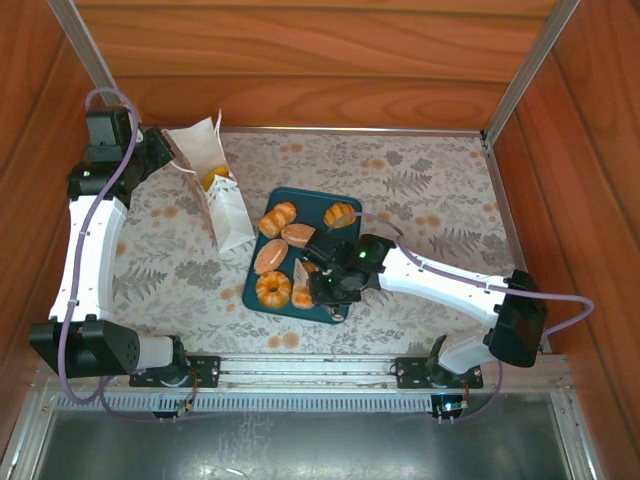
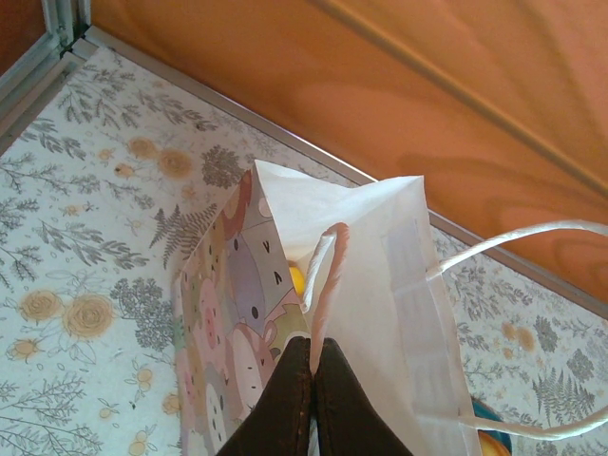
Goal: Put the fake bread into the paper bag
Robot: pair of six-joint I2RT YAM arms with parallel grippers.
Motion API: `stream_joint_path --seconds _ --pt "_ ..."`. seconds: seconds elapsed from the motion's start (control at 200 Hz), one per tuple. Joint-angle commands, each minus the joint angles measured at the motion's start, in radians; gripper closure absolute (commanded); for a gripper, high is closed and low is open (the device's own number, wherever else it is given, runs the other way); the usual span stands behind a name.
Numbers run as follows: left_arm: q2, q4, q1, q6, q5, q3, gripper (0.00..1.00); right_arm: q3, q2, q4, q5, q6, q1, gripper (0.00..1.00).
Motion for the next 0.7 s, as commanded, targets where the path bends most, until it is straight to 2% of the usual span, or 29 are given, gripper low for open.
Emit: stream_joint_path --seconds 0.0,0.175,0.31,0.455,0.7 --pt "-0.022 0.015 -0.008 -0.004 0.013 -0.009 1.0 0.0 -0.072 -0.042 0.038 0.024 0.005 0.74" --pt "-0.024 0.016 -0.008 -0.007 0.016 -0.009 1.0 0.019 -0.165 -0.066 0.1 0.03 -0.006 0.75" --pt "-0.028 0.016 -0.008 -0.004 0.013 -0.01 1.0 0.091 -0.203 -0.054 0.136 -0.027 -0.018 0.75" --pt "-0.031 0.016 -0.009 -0.003 0.011 -0.011 1.0 0.255 -0.183 -0.024 0.169 -0.149 -0.021 0.75" --pt "-0.033 0.018 -0.009 -0.009 0.018 -0.016 1.0 0.585 -0.052 0.08 0.167 -0.382 -0.021 0.75"
